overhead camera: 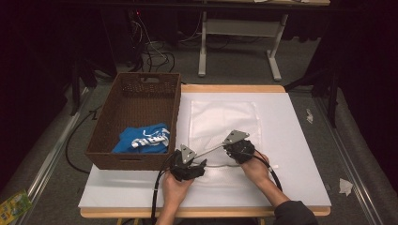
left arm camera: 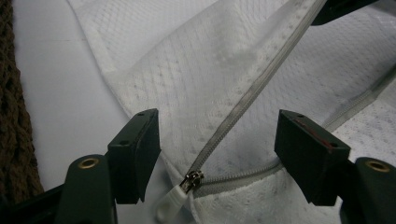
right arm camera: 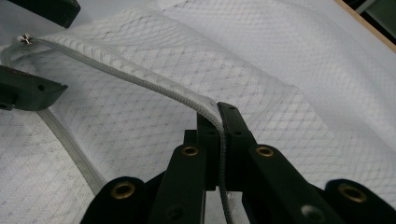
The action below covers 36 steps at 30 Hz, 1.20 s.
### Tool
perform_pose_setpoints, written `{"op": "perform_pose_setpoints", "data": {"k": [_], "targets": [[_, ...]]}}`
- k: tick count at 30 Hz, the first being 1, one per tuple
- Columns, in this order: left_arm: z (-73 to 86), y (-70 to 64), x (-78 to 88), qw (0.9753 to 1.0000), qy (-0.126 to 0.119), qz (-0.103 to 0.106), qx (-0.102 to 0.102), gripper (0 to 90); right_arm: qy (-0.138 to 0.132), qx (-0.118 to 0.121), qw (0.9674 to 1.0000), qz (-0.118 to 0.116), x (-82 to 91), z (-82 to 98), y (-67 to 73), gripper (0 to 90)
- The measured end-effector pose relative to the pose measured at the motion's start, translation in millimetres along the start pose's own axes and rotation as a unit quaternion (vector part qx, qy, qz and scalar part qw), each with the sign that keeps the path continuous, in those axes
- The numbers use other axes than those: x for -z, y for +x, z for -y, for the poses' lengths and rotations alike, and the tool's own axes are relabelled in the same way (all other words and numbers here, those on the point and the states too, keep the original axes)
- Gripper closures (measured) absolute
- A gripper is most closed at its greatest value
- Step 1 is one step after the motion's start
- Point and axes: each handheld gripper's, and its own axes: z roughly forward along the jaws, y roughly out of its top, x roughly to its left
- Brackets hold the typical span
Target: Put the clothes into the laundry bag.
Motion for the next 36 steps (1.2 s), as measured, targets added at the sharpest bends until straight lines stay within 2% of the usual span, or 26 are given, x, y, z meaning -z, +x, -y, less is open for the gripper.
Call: {"op": "perform_pose_setpoints", "data": {"k": [10, 13, 19, 36], "targets": [[-0.5, 0.5, -1.2, 1.0, 0.007, 0.0, 0.001, 31.4, -0.007, -0.017, 0.9998, -0.011, 5.9, -3.9, -8.5, 89.1], [-0.8, 0.5, -1.7, 0.9999, 0.011, 0.002, 0.001, 31.4, -0.011, -0.012, 0.9998, -0.011, 9.5, -6.4, -10.3, 89.1], [-1.0, 0.4, -2.0, 0.9999, 0.013, -0.001, 0.0, 31.5, -0.022, -0.018, 0.9996, -0.01, 15.0, -11.5, -13.8, 89.2], [-1.1, 0.6, -2.9, 0.9999, 0.014, 0.0, 0.004, 32.2, -0.031, -0.018, 0.9993, -0.006, 26.5, -24.3, -19.6, 89.2]]}}
